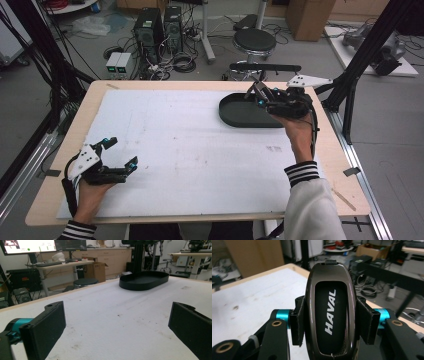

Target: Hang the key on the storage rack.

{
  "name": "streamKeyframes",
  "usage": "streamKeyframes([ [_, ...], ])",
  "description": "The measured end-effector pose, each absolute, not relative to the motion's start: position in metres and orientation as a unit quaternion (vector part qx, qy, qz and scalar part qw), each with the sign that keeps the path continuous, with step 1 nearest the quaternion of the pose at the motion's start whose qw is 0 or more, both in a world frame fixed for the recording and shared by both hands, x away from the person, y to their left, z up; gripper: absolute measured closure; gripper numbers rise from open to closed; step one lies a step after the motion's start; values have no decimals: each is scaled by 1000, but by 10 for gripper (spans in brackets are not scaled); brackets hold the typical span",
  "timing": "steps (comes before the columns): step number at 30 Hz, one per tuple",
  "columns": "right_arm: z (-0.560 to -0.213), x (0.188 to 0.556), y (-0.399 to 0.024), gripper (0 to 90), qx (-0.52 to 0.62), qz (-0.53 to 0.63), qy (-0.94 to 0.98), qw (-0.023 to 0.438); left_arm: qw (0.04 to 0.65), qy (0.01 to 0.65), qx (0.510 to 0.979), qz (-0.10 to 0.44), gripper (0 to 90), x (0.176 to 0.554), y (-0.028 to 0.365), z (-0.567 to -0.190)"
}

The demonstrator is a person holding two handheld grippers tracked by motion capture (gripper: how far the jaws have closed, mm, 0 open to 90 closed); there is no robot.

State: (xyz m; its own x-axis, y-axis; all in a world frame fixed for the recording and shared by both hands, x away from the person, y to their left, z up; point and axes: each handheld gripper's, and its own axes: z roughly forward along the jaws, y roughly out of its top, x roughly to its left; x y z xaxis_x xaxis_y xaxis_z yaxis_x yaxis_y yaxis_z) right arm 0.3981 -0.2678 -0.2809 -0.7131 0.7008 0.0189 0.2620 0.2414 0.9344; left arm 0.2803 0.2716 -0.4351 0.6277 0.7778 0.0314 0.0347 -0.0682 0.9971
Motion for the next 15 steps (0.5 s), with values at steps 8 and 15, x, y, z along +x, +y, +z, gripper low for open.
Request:
streamKeyframes([
  [8,-283,403,-277,481,352,526,740,228,616,322,655,297,17,278,274,-441],
  [15,-286,410,-281,481,376,514,730,248,614,326,651,306,17,277,276,-447],
])
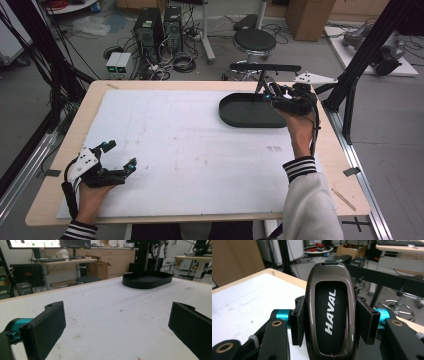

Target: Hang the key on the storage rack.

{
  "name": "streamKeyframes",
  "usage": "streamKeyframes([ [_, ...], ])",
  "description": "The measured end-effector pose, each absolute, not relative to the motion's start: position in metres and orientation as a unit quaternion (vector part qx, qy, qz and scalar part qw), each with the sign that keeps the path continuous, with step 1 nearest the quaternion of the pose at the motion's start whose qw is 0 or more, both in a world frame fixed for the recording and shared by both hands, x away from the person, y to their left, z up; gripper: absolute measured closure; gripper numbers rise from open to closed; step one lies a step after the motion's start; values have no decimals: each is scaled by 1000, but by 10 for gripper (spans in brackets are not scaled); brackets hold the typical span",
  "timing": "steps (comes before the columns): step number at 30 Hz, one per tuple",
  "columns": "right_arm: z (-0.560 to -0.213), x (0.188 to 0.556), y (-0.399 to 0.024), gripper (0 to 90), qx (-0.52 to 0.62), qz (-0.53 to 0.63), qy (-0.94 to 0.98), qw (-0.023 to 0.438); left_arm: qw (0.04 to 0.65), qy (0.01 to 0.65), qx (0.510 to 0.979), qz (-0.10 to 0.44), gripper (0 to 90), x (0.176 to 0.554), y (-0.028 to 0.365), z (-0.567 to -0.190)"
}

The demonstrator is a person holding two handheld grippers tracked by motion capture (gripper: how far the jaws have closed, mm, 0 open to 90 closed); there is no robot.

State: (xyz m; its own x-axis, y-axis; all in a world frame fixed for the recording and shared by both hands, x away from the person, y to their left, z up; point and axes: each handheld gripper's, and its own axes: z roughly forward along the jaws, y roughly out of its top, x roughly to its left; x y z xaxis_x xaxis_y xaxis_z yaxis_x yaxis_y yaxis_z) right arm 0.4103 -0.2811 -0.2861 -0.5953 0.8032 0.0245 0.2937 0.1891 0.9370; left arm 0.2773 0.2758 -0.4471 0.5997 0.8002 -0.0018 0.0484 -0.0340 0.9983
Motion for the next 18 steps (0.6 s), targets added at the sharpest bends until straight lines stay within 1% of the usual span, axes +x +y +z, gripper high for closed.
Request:
streamKeyframes([
  [7,-286,416,-281,481,389,506,721,269,618,322,649,307,17,277,275,-451],
  [18,-284,431,-274,481,405,503,713,274,619,326,642,313,17,275,276,-451],
])
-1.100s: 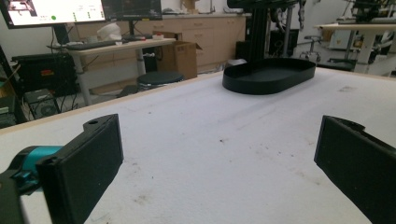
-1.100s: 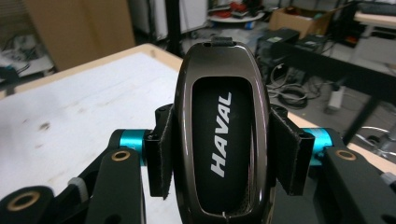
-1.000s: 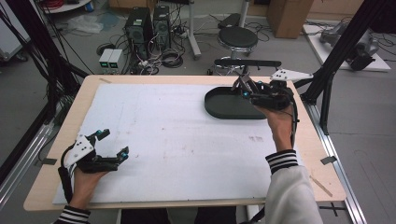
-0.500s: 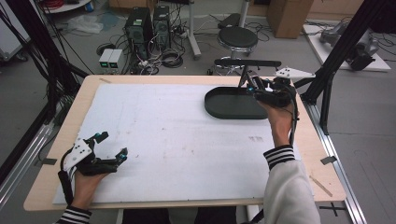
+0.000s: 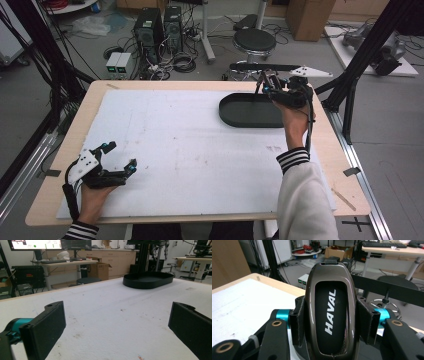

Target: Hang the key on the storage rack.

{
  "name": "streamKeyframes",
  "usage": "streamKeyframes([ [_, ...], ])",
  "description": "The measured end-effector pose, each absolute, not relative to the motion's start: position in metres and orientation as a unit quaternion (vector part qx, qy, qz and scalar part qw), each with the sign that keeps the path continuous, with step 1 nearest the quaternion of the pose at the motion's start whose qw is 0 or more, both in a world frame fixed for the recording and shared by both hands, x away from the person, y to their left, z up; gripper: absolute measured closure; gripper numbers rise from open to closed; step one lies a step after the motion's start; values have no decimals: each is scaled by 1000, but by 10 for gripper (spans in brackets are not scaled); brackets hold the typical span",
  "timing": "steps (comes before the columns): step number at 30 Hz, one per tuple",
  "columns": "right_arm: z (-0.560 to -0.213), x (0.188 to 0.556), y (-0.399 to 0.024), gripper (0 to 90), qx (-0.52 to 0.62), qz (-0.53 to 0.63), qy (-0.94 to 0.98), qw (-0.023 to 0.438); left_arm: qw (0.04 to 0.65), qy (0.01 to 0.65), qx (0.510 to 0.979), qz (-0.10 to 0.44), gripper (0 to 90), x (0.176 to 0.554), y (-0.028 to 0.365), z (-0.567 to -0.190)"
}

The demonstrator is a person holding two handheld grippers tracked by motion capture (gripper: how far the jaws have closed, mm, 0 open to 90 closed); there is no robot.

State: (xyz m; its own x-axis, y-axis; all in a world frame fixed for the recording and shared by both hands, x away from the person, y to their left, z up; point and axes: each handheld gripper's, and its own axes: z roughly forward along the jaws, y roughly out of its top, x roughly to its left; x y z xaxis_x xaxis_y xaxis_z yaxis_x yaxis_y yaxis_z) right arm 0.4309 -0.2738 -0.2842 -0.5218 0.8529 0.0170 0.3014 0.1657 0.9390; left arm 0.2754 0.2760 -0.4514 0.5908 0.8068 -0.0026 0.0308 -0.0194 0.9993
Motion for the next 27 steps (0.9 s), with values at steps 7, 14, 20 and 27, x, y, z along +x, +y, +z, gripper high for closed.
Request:
streamKeyframes([
  [7,-287,442,-271,481,416,498,707,281,630,327,627,321,17,273,278,-453],
  [14,-283,452,-266,481,421,494,704,288,630,328,627,320,17,273,278,-453],
  [20,-281,459,-265,481,425,488,704,294,629,329,627,319,17,273,278,-453],
  [27,-284,463,-265,481,430,488,700,296,628,328,629,320,17,273,277,-453],
])
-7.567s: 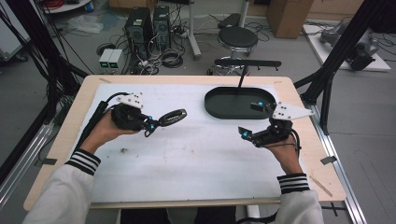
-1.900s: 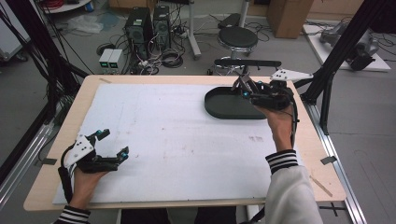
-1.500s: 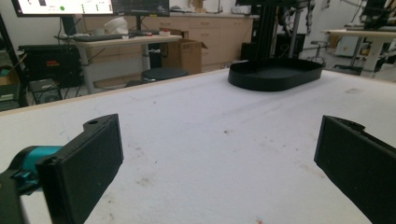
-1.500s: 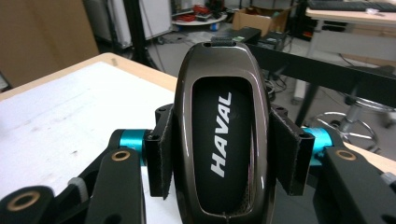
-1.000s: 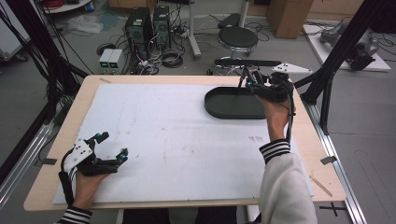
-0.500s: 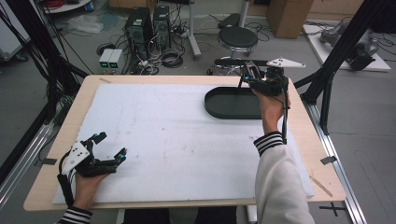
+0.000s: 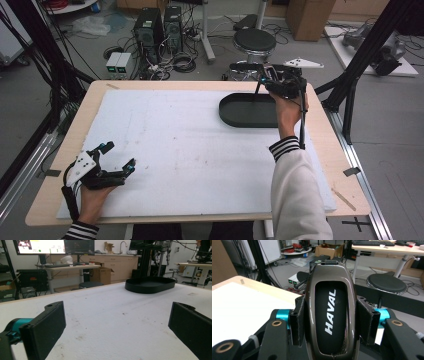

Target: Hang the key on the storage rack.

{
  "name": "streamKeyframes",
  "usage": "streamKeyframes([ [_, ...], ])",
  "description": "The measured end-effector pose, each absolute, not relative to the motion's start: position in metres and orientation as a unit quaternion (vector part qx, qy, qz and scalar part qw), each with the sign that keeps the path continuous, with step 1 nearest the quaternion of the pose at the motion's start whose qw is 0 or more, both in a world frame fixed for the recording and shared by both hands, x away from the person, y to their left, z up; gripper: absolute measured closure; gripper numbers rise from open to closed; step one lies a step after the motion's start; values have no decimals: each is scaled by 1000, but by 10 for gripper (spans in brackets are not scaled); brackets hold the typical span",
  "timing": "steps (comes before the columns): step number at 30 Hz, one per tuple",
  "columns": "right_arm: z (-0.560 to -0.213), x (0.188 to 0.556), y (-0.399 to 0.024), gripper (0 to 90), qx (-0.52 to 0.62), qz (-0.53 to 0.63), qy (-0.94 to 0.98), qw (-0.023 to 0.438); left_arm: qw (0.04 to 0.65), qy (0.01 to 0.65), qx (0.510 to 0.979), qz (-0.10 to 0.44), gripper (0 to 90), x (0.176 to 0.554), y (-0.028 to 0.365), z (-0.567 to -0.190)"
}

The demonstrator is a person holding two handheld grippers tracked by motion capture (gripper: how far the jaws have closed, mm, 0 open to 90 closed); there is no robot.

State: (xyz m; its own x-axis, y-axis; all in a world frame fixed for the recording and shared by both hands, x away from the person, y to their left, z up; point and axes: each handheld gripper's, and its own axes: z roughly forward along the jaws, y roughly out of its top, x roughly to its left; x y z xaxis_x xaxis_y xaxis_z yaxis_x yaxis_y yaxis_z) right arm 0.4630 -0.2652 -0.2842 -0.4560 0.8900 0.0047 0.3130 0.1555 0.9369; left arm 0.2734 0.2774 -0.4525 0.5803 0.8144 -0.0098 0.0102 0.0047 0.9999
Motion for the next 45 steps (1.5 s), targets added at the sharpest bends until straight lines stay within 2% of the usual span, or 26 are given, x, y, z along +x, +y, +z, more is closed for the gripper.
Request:
streamKeyframes([
  [21,-286,480,-257,480,446,483,686,311,629,326,629,320,17,273,277,-453],
  [45,-308,482,-274,480,481,456,683,306,626,324,631,324,17,273,277,-453],
])
